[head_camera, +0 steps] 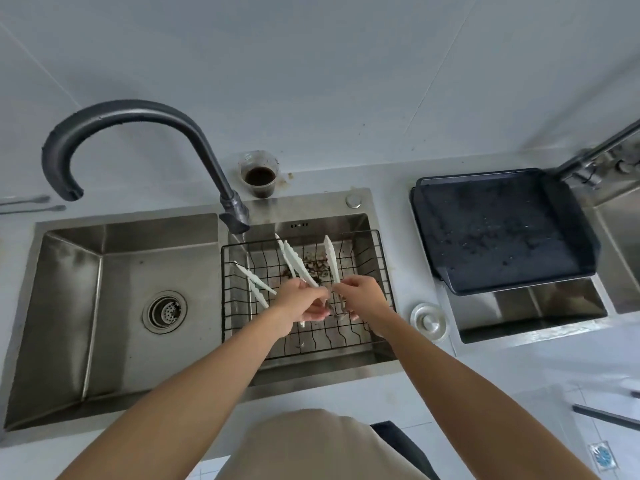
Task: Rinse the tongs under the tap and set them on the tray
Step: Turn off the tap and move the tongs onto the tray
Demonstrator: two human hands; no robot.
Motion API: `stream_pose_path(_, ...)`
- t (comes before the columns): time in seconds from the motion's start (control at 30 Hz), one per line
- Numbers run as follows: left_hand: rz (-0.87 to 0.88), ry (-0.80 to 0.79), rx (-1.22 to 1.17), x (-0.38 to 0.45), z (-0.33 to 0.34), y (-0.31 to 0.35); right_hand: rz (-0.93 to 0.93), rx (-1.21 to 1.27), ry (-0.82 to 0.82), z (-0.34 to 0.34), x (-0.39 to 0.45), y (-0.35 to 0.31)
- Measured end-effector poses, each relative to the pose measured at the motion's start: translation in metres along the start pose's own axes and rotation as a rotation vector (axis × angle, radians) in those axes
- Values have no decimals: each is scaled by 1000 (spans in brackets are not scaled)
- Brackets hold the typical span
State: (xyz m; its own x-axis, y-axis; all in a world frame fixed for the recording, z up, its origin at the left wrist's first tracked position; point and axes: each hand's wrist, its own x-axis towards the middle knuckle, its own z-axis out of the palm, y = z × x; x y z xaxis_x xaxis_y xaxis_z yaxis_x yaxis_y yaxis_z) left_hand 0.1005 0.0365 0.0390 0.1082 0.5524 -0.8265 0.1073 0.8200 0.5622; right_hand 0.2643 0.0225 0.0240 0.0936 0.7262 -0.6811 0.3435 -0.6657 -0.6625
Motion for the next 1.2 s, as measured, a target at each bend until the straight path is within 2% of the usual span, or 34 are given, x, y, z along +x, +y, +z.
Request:
stream_pose_path(0.13,39,-15,12,-11,29,8,-28,92,-47,-35,-6,-4)
stream_pose_path(0.3,197,35,-18,-19,63,16,-123,158,-75,-89,-4,-9)
stream_pose_path(0.47,298,141,-23,-1,130,38,-215,115,-3,-157,9,1)
stream_pose_path(0.63,390,286,9,38,220,65,-239,-61,146,-229,40,14)
stream_pose_path(0.9,405,426,92,93,319,86,-195,-155,238,-306,87,38)
stream_pose_path(1.03,389,433,249,109,334,87,-153,-247,264,-314,104,49)
stream_pose_path(1.2,332,359,427,119,329,95,-121,-317,271,-308,114,55)
